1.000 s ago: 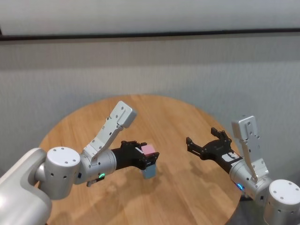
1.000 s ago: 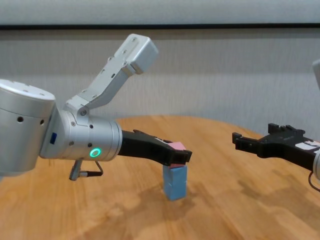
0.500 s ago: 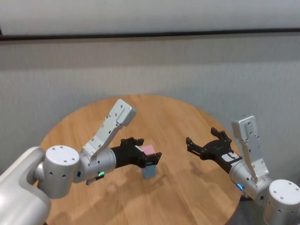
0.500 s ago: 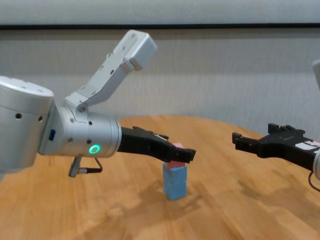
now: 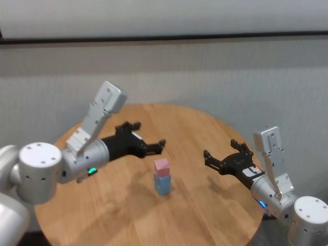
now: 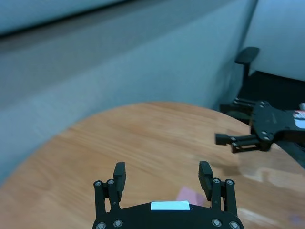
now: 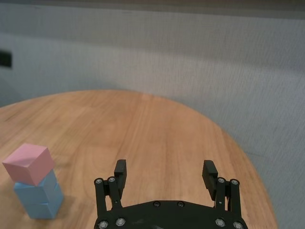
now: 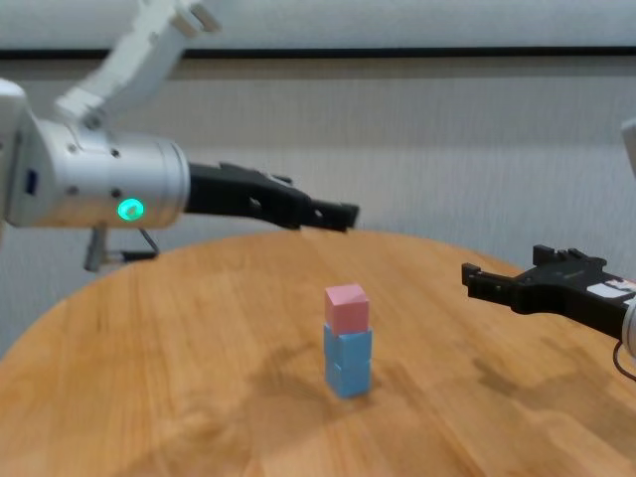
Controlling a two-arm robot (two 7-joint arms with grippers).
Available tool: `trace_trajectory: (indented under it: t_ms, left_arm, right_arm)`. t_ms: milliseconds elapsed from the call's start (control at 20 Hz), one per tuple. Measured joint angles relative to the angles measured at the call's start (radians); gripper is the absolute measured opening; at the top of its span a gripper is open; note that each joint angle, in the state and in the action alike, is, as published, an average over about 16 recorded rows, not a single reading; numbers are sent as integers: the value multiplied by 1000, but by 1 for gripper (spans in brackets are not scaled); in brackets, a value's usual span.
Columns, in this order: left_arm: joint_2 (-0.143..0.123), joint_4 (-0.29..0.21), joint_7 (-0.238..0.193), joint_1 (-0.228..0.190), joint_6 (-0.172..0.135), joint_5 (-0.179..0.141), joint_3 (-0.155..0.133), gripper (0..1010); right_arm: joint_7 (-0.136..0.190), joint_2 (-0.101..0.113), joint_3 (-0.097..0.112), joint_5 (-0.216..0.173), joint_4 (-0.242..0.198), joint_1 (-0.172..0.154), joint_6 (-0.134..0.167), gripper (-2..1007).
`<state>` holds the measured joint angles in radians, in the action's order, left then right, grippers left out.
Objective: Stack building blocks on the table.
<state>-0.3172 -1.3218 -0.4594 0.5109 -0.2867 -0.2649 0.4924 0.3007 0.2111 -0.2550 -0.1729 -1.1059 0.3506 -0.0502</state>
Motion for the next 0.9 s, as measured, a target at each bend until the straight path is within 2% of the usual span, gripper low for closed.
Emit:
trace_trajectory:
  t_ms: [200, 400, 900]
  left_arm:
    - [-30, -54, 13, -13, -6, -5, -21, 1002]
    - [-51, -86, 22, -22, -9, -3, -33, 1003]
    - [-63, -100, 26, -28, -12, 0, -39, 1003]
  right_arm:
    - [0, 0, 0, 0, 0, 0, 0, 1005]
    - [0, 0, 0, 0, 0, 0, 0, 1005]
    - [0, 0, 0, 0, 0, 0, 0, 1005]
